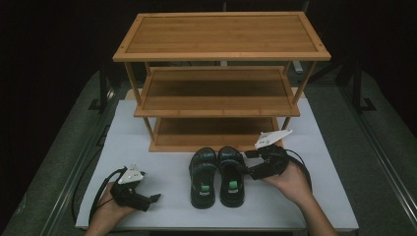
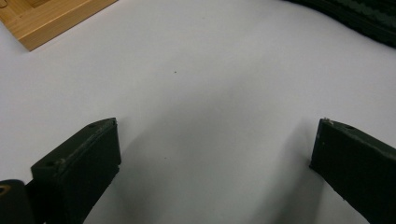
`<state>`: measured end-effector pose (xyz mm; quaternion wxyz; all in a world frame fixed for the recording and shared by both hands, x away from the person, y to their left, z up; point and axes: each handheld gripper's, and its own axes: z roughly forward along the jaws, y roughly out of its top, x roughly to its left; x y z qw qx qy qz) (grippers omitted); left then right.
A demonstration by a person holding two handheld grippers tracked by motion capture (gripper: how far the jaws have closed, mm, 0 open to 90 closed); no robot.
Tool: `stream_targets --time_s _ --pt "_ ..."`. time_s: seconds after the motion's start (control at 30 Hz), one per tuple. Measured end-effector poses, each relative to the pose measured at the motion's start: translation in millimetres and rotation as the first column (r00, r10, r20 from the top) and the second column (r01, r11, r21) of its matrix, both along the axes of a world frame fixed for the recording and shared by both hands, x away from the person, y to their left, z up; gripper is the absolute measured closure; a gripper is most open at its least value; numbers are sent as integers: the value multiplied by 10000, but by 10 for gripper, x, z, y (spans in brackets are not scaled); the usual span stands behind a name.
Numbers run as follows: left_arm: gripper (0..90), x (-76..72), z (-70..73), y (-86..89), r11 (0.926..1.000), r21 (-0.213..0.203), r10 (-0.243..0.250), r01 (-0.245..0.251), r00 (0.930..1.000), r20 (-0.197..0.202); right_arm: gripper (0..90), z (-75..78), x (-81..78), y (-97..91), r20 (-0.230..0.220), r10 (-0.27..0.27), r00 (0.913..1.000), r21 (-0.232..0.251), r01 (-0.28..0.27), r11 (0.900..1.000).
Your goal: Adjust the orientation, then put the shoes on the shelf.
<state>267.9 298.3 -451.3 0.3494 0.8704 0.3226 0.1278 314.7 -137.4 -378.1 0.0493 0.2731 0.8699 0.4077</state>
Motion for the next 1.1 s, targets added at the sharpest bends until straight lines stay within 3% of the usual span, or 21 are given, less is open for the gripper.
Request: stream_targets --time_s 0.47,0.87,1.1 --pt "10 -2 174 -204 9990 -96 -436 435 9990 -62 321 -102 -194 -215 38 -504 9987 163 503 9986" --pt "10 139 501 -487 9918 -702 -1074 1071 9942 -6 321 -87 -154 -214 -49 -457 9989 373 459 9983" --pt "10 204 630 -704 9849 -773 -1538 1547 9879 178 352 -78 -164 -189 -79 -329 9994 439 332 9985"
